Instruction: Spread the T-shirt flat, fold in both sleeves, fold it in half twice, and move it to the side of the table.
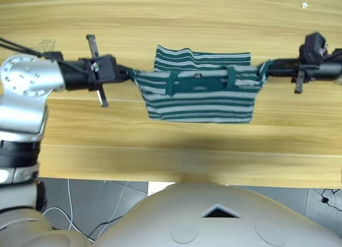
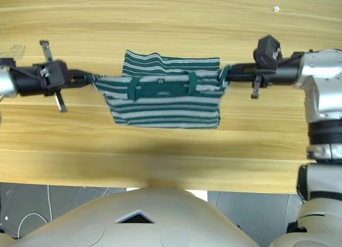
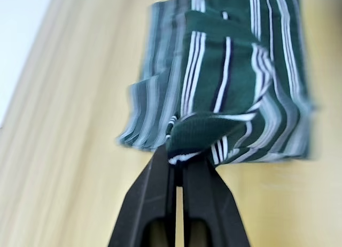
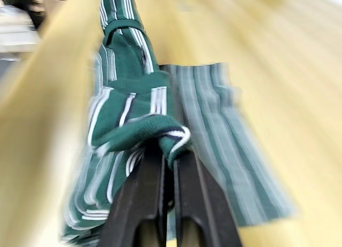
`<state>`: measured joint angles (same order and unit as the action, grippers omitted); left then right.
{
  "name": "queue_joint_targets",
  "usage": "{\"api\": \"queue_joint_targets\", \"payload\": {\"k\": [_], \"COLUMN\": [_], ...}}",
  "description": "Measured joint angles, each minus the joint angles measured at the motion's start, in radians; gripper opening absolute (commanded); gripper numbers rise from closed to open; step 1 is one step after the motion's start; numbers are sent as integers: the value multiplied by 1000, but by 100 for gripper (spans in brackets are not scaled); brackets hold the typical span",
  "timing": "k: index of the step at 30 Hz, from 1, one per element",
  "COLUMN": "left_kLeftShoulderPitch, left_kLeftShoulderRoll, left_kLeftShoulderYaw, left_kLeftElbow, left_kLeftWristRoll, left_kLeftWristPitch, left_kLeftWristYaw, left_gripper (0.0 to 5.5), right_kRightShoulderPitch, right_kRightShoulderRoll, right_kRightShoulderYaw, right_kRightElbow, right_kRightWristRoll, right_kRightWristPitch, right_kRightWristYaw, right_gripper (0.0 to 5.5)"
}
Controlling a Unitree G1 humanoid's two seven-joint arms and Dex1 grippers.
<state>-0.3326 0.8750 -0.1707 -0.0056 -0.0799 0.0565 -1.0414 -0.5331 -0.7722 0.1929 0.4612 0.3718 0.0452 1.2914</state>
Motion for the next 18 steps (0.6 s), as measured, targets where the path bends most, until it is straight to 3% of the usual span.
{"api": "queue_joint_targets", "payload": {"k": [7, 13, 15, 18], "left_kLeftShoulderPitch": [-371, -418, -424, -437], "left_kLeftShoulderRoll": [-296, -380, -394, -420], "left_kLeftShoulderYaw": [-83, -80, -73, -58], "left_kLeftElbow": [672, 884, 933, 1000], "left_kLeftWristRoll": [168, 200, 207, 216], "left_kLeftWristPitch": [-192, -301, -311, -317], "left_kLeftWristYaw": [212, 290, 324, 398], "left_gripper": [0, 0, 43, 89], "right_kRightShoulderPitch": [-237, -255, -260, -265], "right_kRightShoulderRoll": [159, 193, 212, 230], "right_kRightShoulderYaw": [2, -13, -26, -44], "right_kRightElbow": [548, 669, 687, 711], "right_kRightWristRoll": [-237, -309, -318, -335], "right_kRightWristPitch": [-270, -358, -376, -384], "right_kRightWristYaw": [-210, -225, -254, -308], "right_gripper": [1, 1, 0, 64]}}
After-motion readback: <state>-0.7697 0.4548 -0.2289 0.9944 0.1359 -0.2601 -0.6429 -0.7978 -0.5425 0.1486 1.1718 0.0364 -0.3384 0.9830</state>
